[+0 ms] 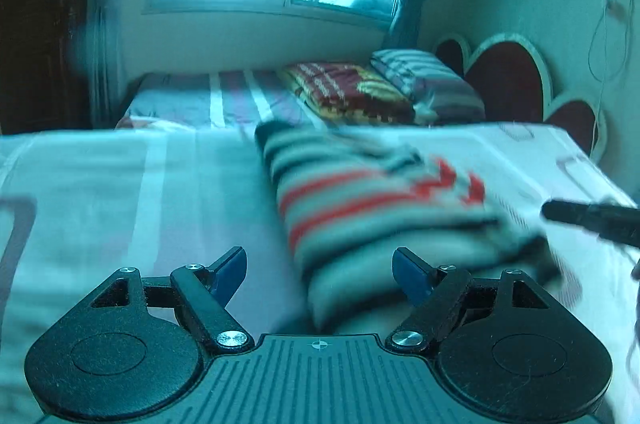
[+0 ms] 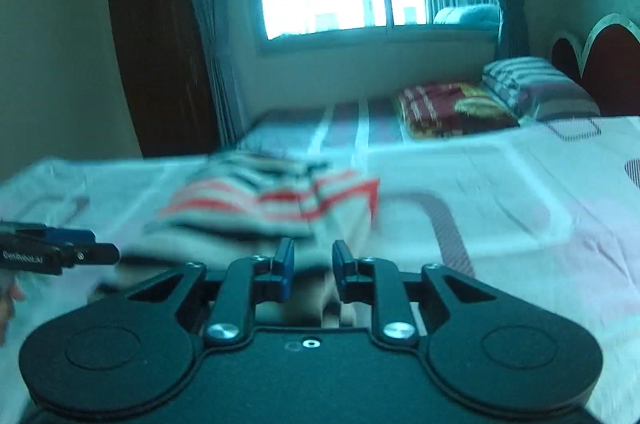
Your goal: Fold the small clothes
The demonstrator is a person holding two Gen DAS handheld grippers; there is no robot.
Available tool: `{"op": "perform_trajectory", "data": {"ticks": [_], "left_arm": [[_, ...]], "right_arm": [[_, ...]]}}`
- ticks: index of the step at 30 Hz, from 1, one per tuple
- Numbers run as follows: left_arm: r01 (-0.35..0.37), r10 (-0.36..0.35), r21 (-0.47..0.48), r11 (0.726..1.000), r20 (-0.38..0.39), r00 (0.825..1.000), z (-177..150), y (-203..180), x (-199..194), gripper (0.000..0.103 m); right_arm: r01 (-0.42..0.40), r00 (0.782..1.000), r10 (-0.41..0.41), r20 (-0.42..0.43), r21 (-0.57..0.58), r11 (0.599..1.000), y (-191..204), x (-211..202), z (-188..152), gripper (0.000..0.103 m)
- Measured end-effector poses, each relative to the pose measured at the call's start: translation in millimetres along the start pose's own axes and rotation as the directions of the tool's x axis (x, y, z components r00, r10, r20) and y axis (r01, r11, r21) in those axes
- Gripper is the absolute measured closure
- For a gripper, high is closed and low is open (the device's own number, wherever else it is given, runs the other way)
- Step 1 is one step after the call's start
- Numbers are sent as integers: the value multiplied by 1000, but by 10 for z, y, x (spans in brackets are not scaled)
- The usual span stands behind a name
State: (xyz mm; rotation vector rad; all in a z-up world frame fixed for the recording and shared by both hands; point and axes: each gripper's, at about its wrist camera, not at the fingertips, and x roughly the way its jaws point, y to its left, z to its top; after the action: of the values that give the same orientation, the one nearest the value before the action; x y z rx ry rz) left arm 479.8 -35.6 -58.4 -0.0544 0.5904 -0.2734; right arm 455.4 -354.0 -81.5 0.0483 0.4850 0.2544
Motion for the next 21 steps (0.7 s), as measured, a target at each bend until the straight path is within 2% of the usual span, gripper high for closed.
{"op": "perform_trajectory", "data": {"ticks": [2,5,7,9,10,12,14,15,16,18,20,21], "left_arm": [[12,-12,24,1000,5,1000,221,-58,198,23],[32,-29,63,997,-50,998,414,-193,557,23],[-3,14,115,993,-100,995,404,-238,798,23],[-66,86,150,986,-128,988,301,-202,955,21],[-67,81,117,991,-120,990,240,-110,957,12],[-35,37,15,999,-120,992,192,46,933,11],[-4,-1,-44,999,-117,993,152,126,929,11],[2,-10,-63,998,-118,993,146,127,923,11],[2,-9,-63,998,-106,994,166,126,893,11],[-17,14,-33,999,-87,996,174,105,875,11],[-12,8,-39,999,-101,995,149,135,929,6],[-25,21,-35,999,-106,994,138,147,960,3]], "right_arm": [[-6,1000,6,-18,-14,1000,-16,243,156,80],[-32,998,31,-47,-36,999,12,592,254,80],[-55,995,49,-82,-76,996,101,819,189,81],[-19,986,-3,-169,-129,991,117,1117,76,82],[-14,986,-7,-166,-129,992,82,1198,10,83],[-40,989,30,-146,-63,997,-25,1166,2,85],[-57,988,49,-149,-51,997,-52,1138,20,86],[-51,990,45,-137,-45,998,-54,1090,53,87],[-45,994,40,-97,-43,998,-51,1005,105,81],[-31,999,29,-43,-47,998,-62,944,211,81],[7,993,-10,-114,-22,1000,-135,1107,246,80],[25,980,-29,-198,-23,999,-173,1278,206,80]]}}
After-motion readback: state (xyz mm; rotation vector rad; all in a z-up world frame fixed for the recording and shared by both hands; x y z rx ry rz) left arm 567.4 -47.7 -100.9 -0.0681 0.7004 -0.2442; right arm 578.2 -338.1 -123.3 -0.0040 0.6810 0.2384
